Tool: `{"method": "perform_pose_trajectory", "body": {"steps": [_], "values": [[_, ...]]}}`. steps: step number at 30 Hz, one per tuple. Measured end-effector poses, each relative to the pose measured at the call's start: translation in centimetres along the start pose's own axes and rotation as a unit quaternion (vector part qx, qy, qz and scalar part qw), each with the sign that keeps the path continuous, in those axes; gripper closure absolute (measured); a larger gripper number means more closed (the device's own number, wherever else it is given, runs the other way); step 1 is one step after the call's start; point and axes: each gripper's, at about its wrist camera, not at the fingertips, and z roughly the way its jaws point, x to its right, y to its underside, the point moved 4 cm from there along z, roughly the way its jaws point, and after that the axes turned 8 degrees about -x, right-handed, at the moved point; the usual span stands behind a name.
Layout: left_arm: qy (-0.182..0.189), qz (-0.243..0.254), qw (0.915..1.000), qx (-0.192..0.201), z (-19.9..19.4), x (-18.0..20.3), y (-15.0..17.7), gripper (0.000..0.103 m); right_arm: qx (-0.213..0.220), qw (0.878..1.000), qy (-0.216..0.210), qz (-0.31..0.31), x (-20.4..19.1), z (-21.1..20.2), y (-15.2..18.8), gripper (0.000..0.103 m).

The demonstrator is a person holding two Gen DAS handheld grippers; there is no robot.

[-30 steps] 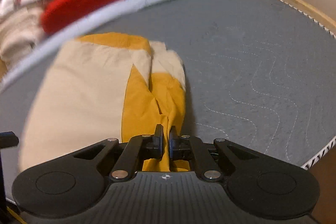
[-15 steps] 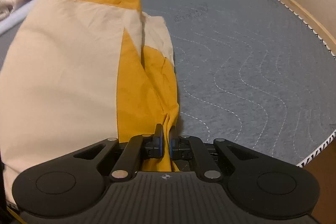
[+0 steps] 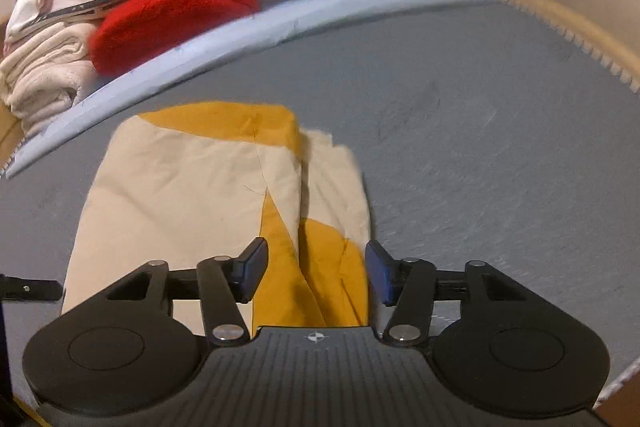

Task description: Fold large clothes

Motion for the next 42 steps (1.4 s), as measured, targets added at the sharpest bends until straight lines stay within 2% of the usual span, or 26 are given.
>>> {"method": "perform_pose_trajectory", "body": {"steps": [3,5,6,7,9,13,17,18,19,20,21,22,23,24,25,27,31,34,38,40,42], "values": [[0.032,-0.060,0.9976,-0.014,1.6,-1.7,-0.9,0.018,-0.058,0.997,0.000,0.048,1.3,3.4,0.1,0.048],[0.048,-0.089,0.9946,-0.023,3.1,-2.6,-1.6,0.015,-0.080,0.993,-0.036,0.084,1.9,4.9,-0.1,0.047],[0.062,-0.100,0.9927,-0.026,3.5,-2.8,-1.9,0.014,-0.087,0.992,-0.043,0.086,2.0,5.4,-0.2,0.044],[0.076,-0.106,0.9910,-0.029,4.0,-2.7,-2.1,0.014,-0.095,0.991,-0.045,0.084,2.2,6.0,-0.3,0.036],[0.086,-0.111,0.9895,-0.034,5.7,-2.5,-3.1,0.012,-0.111,0.989,-0.046,0.086,2.5,7.0,-0.3,0.031],[0.098,-0.110,0.9885,-0.034,8.2,-2.3,-4.3,0.007,-0.132,0.984,-0.069,0.103,3.4,8.6,-0.1,0.030],[0.097,-0.102,0.9900,0.004,9.6,-1.6,-5.3,0.009,-0.129,0.985,-0.068,0.089,3.1,9.3,-0.2,0.031],[0.093,-0.098,0.9907,0.013,9.7,-1.4,-5.5,0.012,-0.128,0.986,-0.067,0.083,3.0,9.6,-0.3,0.036],[0.089,-0.091,0.9916,0.020,9.8,-1.2,-5.6,0.017,-0.125,0.987,-0.068,0.076,2.7,9.7,-0.3,0.049],[0.086,-0.085,0.9923,0.026,9.7,-0.9,-5.7,0.021,-0.122,0.988,-0.071,0.069,2.4,9.6,-0.4,0.057],[0.083,-0.080,0.9929,0.031,9.5,-0.7,-5.8,0.028,-0.117,0.989,-0.073,0.062,2.0,9.5,-0.6,0.072],[0.081,-0.075,0.9933,0.035,9.2,-0.5,-5.9,0.035,-0.110,0.990,-0.073,0.054,1.6,9.4,-0.7,0.082],[0.080,-0.069,0.9936,0.039,8.8,-0.1,-6.1,0.040,-0.105,0.991,-0.072,0.048,1.2,9.3,-0.8,0.085],[0.080,-0.062,0.9939,0.043,8.3,0.3,-6.2,0.049,-0.098,0.992,-0.071,0.044,0.8,9.1,-1.0,0.090],[0.079,-0.050,0.9943,0.050,7.3,0.9,-6.0,0.054,-0.092,0.992,-0.072,0.042,0.4,9.1,-1.1,0.092],[0.071,-0.022,0.9951,0.065,6.0,1.7,-6.7,0.057,-0.078,0.993,-0.074,0.045,-0.3,9.0,-1.5,0.094],[0.054,0.018,0.9936,0.098,2.5,2.1,-8.9,0.058,-0.039,0.994,-0.093,0.044,-2.3,8.7,-3.0,0.099],[0.032,0.037,0.9913,0.122,0.3,0.9,-10.7,0.056,-0.003,0.992,-0.116,0.043,-4.4,8.4,-4.5,0.100],[0.005,0.013,0.9913,0.131,-0.9,-2.2,-12.5,0.048,0.025,0.992,-0.124,0.026,-7.7,9.4,-6.1,0.101],[-0.022,-0.011,0.9922,0.122,-0.7,-4.1,-13.2,0.038,0.023,0.992,-0.121,0.012,-8.7,10.7,-6.5,0.101],[-0.050,-0.043,0.9917,0.111,-0.7,-5.9,-13.7,0.038,0.006,0.995,-0.097,-0.007,-9.8,12.1,-6.4,0.101]]}}
